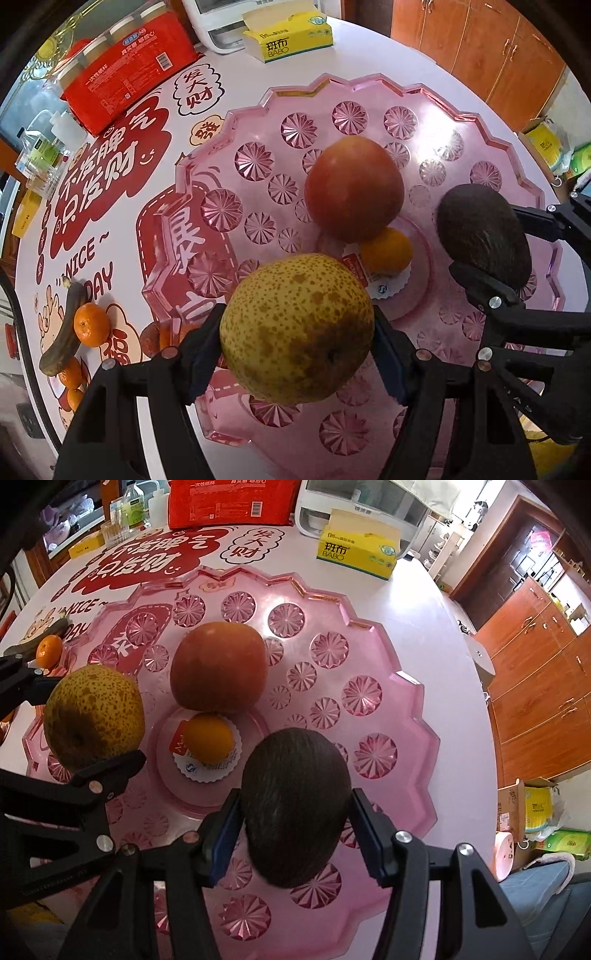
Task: Organize fruits
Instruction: 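Carry the pear with the left tool while the right tool carries the avocado into the bowl, releasing both, then withdraw both open tools from the bowl toward the banana and oranges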
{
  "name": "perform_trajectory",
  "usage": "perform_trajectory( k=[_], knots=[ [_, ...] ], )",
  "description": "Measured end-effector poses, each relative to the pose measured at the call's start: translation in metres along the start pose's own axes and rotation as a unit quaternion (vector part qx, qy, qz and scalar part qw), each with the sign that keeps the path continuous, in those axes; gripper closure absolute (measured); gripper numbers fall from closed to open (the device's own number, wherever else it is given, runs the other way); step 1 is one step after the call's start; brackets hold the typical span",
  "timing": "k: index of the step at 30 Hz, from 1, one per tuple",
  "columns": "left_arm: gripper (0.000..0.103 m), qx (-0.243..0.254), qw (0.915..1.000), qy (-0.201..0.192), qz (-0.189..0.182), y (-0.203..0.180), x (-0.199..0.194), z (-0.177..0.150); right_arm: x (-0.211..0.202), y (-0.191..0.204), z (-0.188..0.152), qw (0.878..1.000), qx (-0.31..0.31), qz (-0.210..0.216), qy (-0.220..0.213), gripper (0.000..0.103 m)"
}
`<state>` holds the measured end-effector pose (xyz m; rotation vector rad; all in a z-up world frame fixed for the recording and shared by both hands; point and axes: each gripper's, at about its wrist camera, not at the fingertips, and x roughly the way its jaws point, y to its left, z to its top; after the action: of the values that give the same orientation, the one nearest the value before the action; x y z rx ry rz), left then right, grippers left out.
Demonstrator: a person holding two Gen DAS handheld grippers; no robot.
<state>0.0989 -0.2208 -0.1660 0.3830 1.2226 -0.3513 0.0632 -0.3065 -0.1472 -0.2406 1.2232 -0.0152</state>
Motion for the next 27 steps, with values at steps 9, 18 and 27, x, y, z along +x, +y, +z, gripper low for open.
perform_trajectory(
  k=[9,18,27],
  knots=[
    [0.007,-0.027,0.9988,-0.004,-0.040,0.011,-0.008,-0.001,-0.008,-0.011,-0.003,1.000,0.021,0.005,-0.013,0.045],
    [0.004,-0.032,0.9986,-0.002,-0.042,0.011,-0.018,-0.005,-0.017,-0.015,-0.007,0.999,0.039,0.014,-0.024,0.042],
    [0.003,-0.030,0.9987,-0.015,-0.039,0.015,-0.042,-0.012,-0.037,-0.013,-0.010,0.998,0.043,0.025,-0.045,0.042]
  ],
)
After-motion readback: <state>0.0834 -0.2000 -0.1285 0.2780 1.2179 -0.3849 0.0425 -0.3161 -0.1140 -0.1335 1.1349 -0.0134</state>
